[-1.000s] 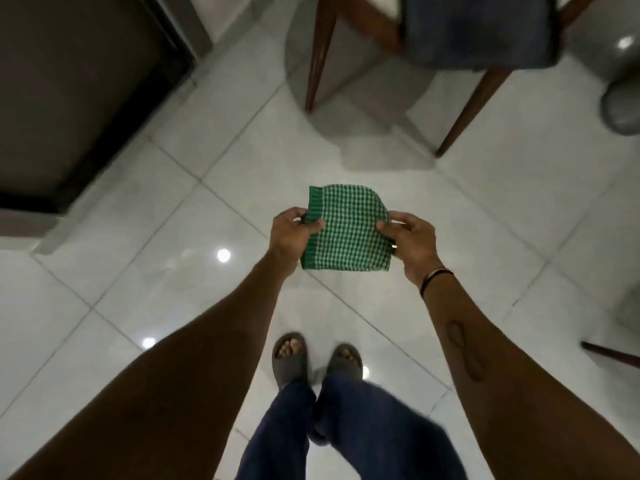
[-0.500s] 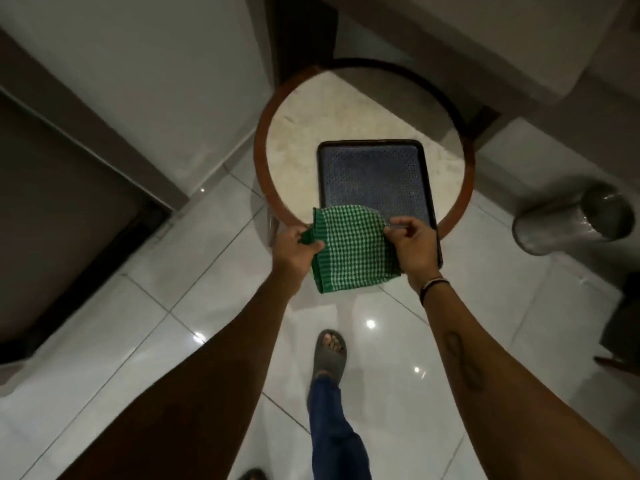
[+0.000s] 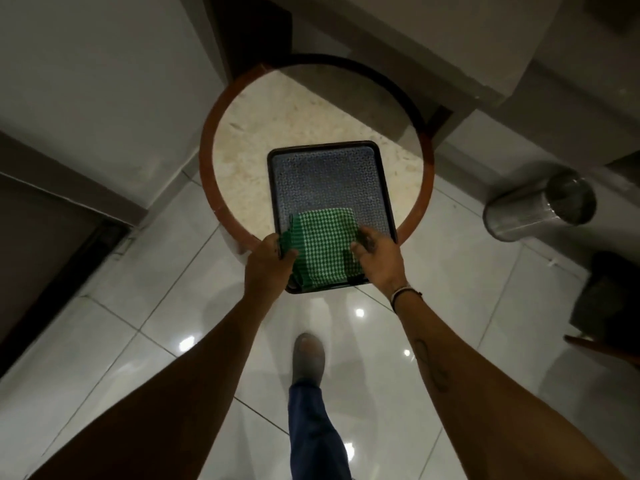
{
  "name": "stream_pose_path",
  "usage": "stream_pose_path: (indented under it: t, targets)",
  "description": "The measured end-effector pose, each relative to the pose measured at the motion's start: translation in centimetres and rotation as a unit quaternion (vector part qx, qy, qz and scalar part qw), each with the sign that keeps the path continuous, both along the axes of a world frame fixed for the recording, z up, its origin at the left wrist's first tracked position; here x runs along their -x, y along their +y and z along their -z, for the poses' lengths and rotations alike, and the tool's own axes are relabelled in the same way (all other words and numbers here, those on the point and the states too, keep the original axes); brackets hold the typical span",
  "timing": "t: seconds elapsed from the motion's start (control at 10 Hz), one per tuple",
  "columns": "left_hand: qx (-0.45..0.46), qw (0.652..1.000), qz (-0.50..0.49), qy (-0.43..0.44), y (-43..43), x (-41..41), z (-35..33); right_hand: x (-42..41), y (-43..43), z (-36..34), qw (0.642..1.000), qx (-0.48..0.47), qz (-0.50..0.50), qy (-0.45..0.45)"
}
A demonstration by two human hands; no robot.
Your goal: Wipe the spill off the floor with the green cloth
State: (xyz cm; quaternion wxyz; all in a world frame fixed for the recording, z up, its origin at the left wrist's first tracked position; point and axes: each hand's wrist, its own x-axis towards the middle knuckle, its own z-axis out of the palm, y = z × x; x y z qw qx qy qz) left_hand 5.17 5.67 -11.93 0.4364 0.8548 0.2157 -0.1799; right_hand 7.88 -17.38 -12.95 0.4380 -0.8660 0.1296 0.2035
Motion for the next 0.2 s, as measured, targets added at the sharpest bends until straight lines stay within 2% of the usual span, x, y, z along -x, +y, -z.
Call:
stream_pose_path:
  t: [0.1, 0.2]
  targets:
    - [-0.021, 0.995, 0.057, -0.079, 1.4, 2.4, -4.0, 2.9, 1.6, -3.4, 0.993, 0.061, -0.067, -0.080]
    - [-0.139, 0.977, 0.137, -0.086, 2.8, 5.6, -9.2, 6.2, 3.6, -8.7, 0.953, 0.196, -0.179, -0.147]
